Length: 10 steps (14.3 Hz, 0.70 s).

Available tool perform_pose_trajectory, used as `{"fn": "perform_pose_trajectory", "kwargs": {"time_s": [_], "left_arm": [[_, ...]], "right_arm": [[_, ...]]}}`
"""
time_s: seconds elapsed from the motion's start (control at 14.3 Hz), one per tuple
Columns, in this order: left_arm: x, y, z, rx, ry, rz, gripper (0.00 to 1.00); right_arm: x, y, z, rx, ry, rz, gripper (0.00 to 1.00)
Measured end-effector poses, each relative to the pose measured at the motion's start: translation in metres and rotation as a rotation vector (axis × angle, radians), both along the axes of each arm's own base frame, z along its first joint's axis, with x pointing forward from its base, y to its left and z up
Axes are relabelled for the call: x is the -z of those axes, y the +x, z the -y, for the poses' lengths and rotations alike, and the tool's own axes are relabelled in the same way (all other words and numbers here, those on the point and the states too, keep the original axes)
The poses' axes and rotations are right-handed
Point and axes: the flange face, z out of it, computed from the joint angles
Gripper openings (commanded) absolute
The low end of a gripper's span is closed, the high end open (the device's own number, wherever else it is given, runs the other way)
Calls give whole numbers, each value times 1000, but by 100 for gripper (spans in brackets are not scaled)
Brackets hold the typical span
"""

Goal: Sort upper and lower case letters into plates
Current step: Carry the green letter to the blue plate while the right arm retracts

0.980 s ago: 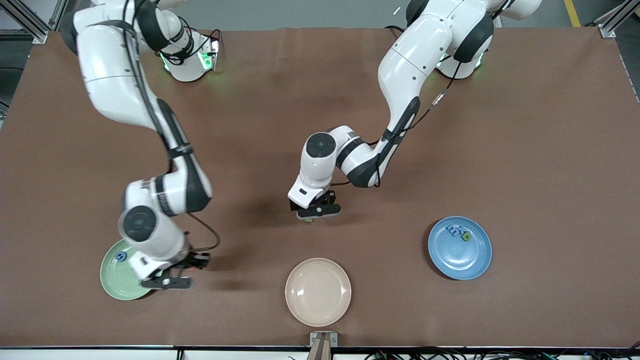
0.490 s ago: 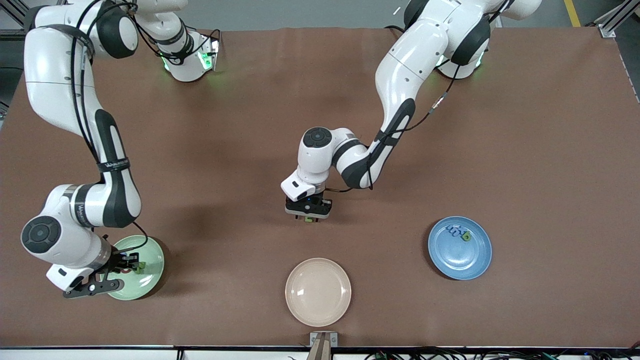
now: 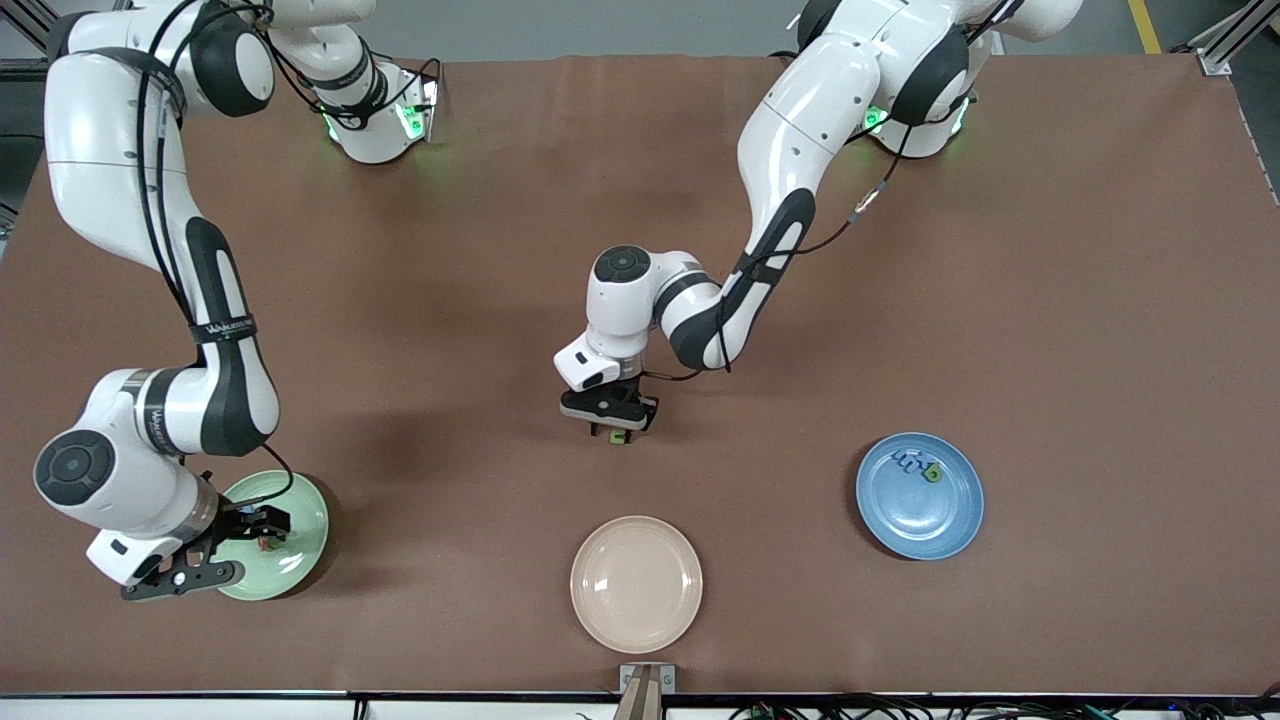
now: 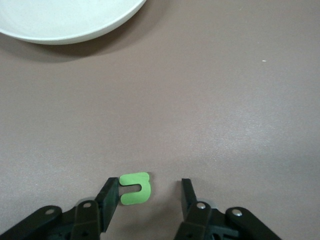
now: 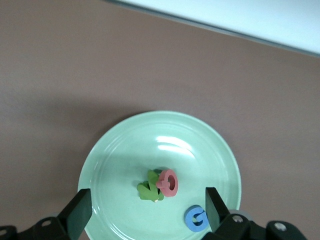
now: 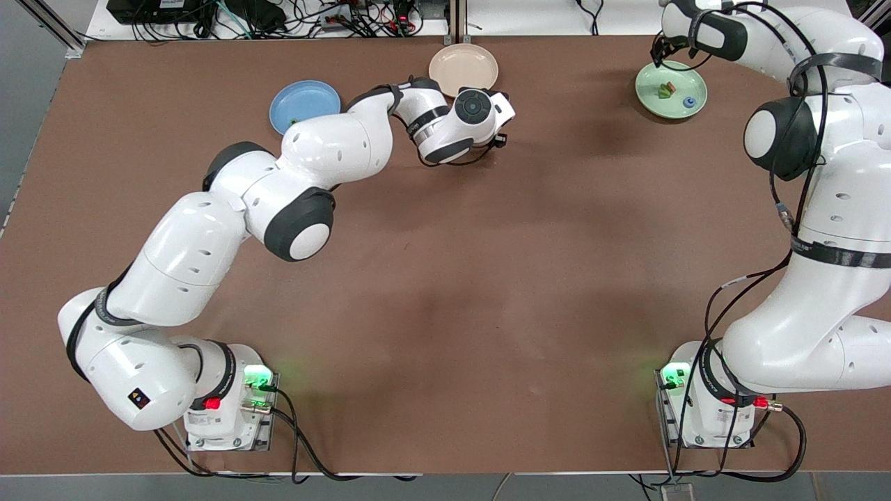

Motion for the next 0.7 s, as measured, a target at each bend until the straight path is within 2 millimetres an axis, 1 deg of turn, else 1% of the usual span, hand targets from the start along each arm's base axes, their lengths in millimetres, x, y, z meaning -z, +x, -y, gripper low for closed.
{"fn": "perform_pose_trajectory", "kwargs": {"time_s": [0.07,0.14,0.21,0.35,0.49,0.56,0.63,0.7], "left_arm": [[-1,1,-1,-1,1,3,16],[-2,2,-2,-4,6,3,9],[-2,3,-2,-4,6,4,1],[-2,3,-2,-6,9,3,0],[-5,6,-8,-26,47,-12,0],[-9,11,-14,-48,81,-24,0],[-19,20,-25,-81,114,-34,0],[-33,32,-39,-125,152,-46,0]], "right_arm": [[-21,2,-1,4,11,29,100],[-45,3,-3,13,31,61,100],[-72,2,-4,20,47,92,100],[-126,-6,-4,28,58,117,100],[-177,-23,-5,47,67,102,100],[-198,-33,-6,70,73,80,100],[-217,-44,-6,95,78,59,100],[-234,-54,-7,115,82,45,100]]}}
